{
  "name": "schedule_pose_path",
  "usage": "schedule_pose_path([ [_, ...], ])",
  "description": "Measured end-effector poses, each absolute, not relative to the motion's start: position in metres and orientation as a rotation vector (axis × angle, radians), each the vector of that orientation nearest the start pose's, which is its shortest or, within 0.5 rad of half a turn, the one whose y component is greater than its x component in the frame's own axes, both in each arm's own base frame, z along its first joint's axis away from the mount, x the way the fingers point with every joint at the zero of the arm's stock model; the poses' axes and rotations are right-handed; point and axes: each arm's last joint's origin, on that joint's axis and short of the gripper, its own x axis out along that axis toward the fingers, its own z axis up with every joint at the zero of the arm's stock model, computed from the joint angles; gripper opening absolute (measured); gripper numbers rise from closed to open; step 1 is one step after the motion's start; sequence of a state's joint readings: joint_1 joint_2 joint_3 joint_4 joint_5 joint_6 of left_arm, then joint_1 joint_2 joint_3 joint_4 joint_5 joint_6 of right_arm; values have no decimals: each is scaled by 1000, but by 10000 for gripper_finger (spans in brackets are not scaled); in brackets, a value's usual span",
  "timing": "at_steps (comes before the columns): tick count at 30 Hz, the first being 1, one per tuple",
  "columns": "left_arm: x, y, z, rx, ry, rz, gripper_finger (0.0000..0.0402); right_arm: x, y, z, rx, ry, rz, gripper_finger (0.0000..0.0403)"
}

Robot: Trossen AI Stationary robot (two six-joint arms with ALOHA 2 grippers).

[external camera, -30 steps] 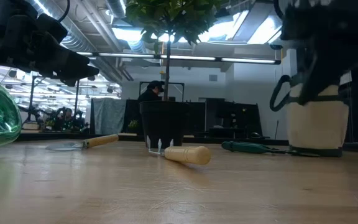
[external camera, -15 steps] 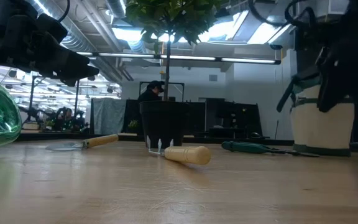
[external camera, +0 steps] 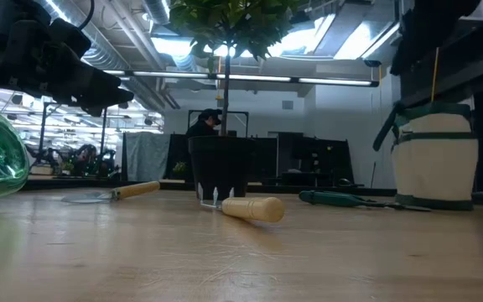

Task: Pick & Place Garden tools in Gardening bag
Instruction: Put the green pruning shear into the white gardening bag

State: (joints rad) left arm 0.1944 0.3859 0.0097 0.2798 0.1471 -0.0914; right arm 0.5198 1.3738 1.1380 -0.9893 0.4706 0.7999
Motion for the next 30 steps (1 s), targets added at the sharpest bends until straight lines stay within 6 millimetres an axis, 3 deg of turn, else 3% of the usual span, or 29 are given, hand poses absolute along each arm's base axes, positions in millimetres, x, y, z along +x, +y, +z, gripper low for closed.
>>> schedule_pose_path([
  [8,120,19,160,-108,92,52,224,260,122,246,-16,1017,-298,182],
  [21,120,19,160,-108,92,51,224,291,84,220,-15,1093,-433,182],
  [30,120,19,160,-108,92,52,224,311,69,190,-97,1169,-426,182],
])
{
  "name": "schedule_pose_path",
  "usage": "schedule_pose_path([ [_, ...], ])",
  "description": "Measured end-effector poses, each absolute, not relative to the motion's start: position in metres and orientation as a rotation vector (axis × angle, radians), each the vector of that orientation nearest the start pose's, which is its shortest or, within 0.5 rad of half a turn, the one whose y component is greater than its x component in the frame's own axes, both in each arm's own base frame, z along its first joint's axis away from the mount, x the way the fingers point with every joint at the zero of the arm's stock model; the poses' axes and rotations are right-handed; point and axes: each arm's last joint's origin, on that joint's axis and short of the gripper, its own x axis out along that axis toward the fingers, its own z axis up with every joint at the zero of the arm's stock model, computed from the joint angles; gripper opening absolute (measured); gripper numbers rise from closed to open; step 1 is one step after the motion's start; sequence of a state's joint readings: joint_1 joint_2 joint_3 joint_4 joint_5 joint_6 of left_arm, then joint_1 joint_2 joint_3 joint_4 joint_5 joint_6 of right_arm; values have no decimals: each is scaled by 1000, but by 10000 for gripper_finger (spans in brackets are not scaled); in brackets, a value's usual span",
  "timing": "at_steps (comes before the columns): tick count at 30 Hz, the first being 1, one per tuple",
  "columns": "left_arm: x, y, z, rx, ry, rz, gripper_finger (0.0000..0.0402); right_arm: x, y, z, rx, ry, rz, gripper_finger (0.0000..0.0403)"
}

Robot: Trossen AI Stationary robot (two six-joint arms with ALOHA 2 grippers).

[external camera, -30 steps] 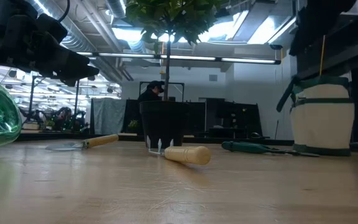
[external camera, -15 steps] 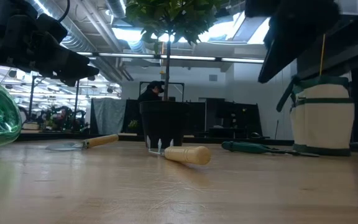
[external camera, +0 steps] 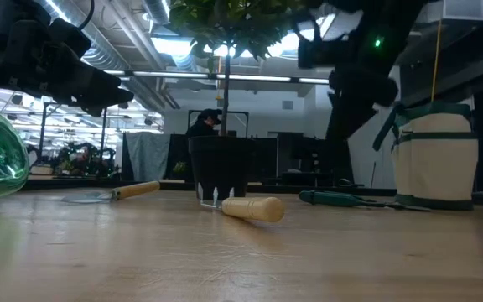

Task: Pick & Place Garden tools in Gardening bag
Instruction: Put the green pruning shear into the white gardening bag

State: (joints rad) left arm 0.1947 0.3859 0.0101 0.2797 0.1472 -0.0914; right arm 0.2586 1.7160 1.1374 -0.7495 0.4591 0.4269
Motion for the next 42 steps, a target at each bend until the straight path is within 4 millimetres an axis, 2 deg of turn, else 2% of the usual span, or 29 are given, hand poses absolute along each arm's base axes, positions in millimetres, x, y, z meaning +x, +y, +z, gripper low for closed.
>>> schedule_pose_path([
  [9,120,19,160,-107,92,52,224,316,62,168,-134,1273,-369,182],
  [21,120,19,159,-107,92,52,224,307,46,141,-95,1261,-396,182],
  [30,120,19,159,-107,92,52,224,308,32,134,-5,1255,-383,181],
  [34,120,19,159,-108,92,52,224,312,29,135,24,1226,-376,162],
  [42,120,19,160,-107,92,52,224,311,32,134,117,1243,-338,99],
])
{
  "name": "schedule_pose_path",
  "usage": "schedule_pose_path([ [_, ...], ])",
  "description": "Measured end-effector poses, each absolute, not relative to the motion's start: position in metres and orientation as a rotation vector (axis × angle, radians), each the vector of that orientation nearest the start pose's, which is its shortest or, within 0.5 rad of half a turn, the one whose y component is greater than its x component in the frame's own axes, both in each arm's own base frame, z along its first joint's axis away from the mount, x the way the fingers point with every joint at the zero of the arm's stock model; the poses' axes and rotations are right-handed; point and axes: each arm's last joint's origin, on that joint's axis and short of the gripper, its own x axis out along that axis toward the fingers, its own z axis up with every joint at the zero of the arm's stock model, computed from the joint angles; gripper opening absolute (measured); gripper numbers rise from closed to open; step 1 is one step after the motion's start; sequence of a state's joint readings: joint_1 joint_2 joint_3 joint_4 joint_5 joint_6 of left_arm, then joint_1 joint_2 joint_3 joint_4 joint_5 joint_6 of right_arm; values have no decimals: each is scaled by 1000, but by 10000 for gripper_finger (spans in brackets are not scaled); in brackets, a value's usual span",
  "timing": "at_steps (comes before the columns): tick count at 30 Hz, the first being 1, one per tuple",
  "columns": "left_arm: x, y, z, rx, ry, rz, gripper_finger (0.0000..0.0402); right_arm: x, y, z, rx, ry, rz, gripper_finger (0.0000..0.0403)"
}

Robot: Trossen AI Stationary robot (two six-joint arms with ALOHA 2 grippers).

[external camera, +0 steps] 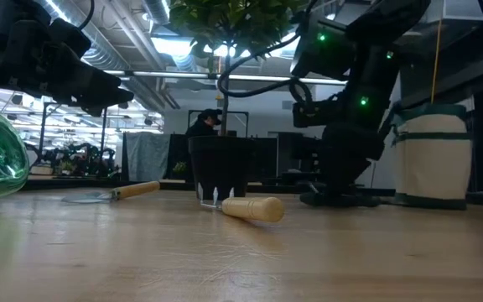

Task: Pick & Place Garden tools in Gardening bag
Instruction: Put the green pruning shear into the white gardening bag

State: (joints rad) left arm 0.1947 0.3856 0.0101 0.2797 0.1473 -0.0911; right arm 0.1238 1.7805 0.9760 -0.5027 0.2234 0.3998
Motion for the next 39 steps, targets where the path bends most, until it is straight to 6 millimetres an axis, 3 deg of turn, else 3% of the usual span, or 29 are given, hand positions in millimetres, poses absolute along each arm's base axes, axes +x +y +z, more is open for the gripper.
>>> schedule_pose_path([
  [18,120,19,159,-107,93,51,224,302,52,140,112,1297,-245,39],
  [26,120,19,159,-108,93,52,224,291,60,171,102,1228,-211,36],
  [39,120,19,159,-107,93,51,224,255,85,242,89,960,-102,35],
])
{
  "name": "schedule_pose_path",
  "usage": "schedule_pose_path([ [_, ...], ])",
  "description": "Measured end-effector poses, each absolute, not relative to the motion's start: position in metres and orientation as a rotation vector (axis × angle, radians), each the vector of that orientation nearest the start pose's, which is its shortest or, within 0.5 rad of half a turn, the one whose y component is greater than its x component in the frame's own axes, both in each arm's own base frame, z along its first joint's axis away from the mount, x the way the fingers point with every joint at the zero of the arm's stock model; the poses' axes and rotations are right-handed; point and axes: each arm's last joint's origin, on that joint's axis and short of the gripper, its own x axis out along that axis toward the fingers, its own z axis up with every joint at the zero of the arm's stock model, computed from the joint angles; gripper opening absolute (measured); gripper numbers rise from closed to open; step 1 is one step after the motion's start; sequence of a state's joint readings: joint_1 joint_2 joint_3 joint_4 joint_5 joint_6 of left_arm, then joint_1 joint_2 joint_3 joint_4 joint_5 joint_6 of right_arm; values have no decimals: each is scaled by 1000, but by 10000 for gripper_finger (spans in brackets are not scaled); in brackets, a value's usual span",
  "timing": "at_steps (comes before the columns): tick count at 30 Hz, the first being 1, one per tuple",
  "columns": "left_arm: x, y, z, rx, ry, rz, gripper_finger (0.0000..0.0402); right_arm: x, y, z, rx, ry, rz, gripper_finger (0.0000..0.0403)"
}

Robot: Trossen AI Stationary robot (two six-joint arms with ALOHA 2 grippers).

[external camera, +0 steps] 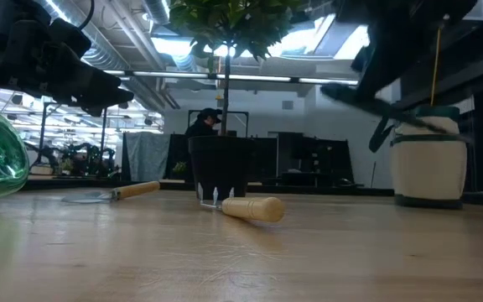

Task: Pick & Place Garden tools in Gardening bag
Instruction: Put the green pruning shear into the white gardening bag

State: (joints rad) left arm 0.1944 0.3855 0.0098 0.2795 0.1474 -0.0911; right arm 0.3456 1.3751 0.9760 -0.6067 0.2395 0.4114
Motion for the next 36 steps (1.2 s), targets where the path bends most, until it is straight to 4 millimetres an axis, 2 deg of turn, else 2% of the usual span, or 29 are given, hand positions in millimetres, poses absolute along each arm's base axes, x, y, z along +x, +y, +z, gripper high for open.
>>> schedule_pose_path([
  [8,120,19,160,-108,92,51,224,232,99,271,48,804,-81,35],
  [17,120,19,159,-107,93,51,224,223,109,285,-4,656,-155,35],
  [25,120,19,159,-107,93,52,224,225,107,289,-6,574,-264,35],
  [29,120,19,159,-108,93,51,224,221,104,290,-77,594,-250,35],
  [36,120,19,159,-107,92,51,224,193,89,304,-124,629,-234,35],
])
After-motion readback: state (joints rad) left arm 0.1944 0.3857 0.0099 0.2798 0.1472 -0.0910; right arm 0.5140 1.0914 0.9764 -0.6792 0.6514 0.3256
